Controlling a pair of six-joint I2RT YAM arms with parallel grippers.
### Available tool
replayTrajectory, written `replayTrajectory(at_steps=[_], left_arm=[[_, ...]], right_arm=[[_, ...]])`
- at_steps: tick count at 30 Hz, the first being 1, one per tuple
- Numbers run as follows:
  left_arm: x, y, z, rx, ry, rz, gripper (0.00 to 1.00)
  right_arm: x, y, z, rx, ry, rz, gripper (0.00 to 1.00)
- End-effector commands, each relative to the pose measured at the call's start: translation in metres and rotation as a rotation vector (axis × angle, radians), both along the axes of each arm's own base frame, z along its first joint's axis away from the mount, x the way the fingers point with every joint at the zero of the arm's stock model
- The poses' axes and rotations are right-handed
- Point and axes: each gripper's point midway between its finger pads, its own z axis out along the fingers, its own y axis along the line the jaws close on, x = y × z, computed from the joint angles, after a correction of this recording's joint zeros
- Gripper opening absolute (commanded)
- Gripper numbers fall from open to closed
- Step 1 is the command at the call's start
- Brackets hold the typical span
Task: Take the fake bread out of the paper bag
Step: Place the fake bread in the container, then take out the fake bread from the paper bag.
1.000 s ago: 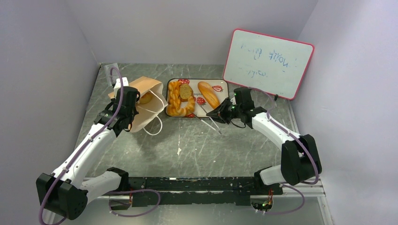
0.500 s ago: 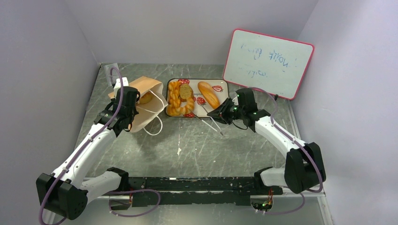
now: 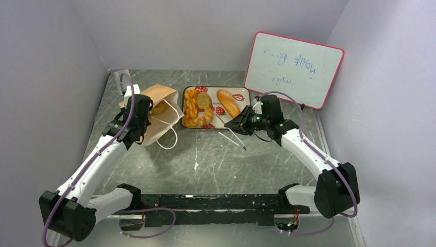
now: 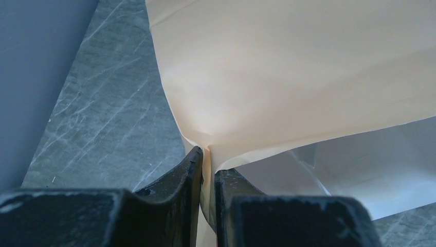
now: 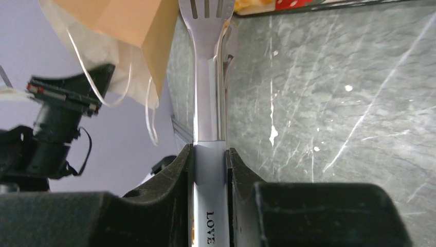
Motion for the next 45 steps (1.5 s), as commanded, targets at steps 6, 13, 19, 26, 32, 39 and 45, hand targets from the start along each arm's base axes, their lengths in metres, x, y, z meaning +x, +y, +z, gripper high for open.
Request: replayTrajectory(at_steps=[6,13,19,26,32,39,45], left_arm=[[-0.001,0.008,0.025,-0.002,-0.047,0.041,0.07],[-0.005,0.01,0.028,-0.004,-0.043,0.051,0.07],[-0.008,0.011,0.025,-0.003,-0.034,0.061,0.07],[-0.007,0.012,0.024,0.001,-0.024,0.07,0.07],[-0.006,0.011,0.023,0.004,-0.015,0.069,0.07],[-0.005,0.012,0.022,0.011,-0.007,0.075,0.07],[-0.005,0.012,0.02,0.009,-0.002,0.078,0.07]], right_arm=[[-0.034,0.076,-0.004,0.041,-0.114,0.295,0.0],[-0.035,0.113,-0.043,0.035,-0.114,0.412,0.0],[-0.04,0.136,-0.078,0.038,-0.111,0.472,0.0],[-0.042,0.134,-0.125,-0.028,-0.101,0.46,0.0],[-0.046,0.124,-0.165,-0.108,-0.068,0.428,0.04],[-0.049,0.114,-0.192,-0.148,-0.046,0.403,0.13],[-0.043,0.107,-0.202,-0.218,-0.084,0.405,0.22]])
